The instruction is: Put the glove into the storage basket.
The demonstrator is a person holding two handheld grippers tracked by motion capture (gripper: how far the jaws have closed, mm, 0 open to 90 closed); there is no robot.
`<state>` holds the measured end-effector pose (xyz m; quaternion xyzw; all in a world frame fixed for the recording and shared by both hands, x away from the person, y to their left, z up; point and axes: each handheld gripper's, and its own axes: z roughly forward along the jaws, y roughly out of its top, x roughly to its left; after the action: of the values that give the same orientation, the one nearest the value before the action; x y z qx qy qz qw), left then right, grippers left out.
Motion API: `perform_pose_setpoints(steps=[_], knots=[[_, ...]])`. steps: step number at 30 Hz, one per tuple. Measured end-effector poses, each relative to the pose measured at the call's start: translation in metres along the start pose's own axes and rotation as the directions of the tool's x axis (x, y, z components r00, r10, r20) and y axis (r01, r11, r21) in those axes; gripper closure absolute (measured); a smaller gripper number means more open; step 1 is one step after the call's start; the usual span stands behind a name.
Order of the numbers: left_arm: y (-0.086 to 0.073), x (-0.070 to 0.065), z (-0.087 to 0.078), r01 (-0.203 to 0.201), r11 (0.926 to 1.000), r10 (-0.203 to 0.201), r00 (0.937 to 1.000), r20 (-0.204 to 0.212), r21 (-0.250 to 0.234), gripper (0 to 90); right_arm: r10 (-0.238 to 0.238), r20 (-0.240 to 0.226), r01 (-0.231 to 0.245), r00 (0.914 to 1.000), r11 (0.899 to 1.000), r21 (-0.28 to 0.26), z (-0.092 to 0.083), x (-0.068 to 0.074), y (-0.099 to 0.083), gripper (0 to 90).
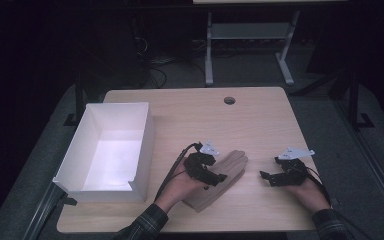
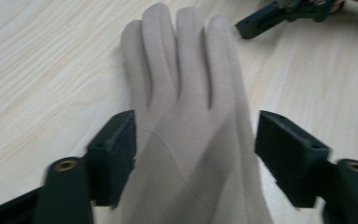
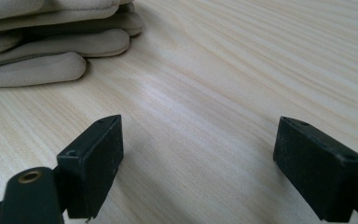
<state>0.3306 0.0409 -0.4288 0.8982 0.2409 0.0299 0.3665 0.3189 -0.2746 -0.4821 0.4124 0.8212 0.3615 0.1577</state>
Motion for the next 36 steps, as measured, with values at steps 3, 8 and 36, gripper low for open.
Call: perform_pose_setpoints(steps=[3,8,36], knots=[[-0.002,0.001,0.007,0.002,1.0,-0.001,0.9999,-0.011,0.008,21.1,0.0,0.0,0.0,1.0,1.0,0.0,0.0,0.0,0.0,15.5],[-0.007,0.005,0.015,0.003,0.9995,-0.003,0.9999,-0.011,0.032,16.9,0.001,0.0,-0.001,1.0,1.0,0.0,0.0,0.0,0.0,15.5],[-0.014,-0.009,0.029,-0.028,0.9953,0.02,0.996,0.087,0.092,58.7,0.001,0.002,-0.001,1.0,1.0,-0.003,0.0,0.0,0.0,15.5]])
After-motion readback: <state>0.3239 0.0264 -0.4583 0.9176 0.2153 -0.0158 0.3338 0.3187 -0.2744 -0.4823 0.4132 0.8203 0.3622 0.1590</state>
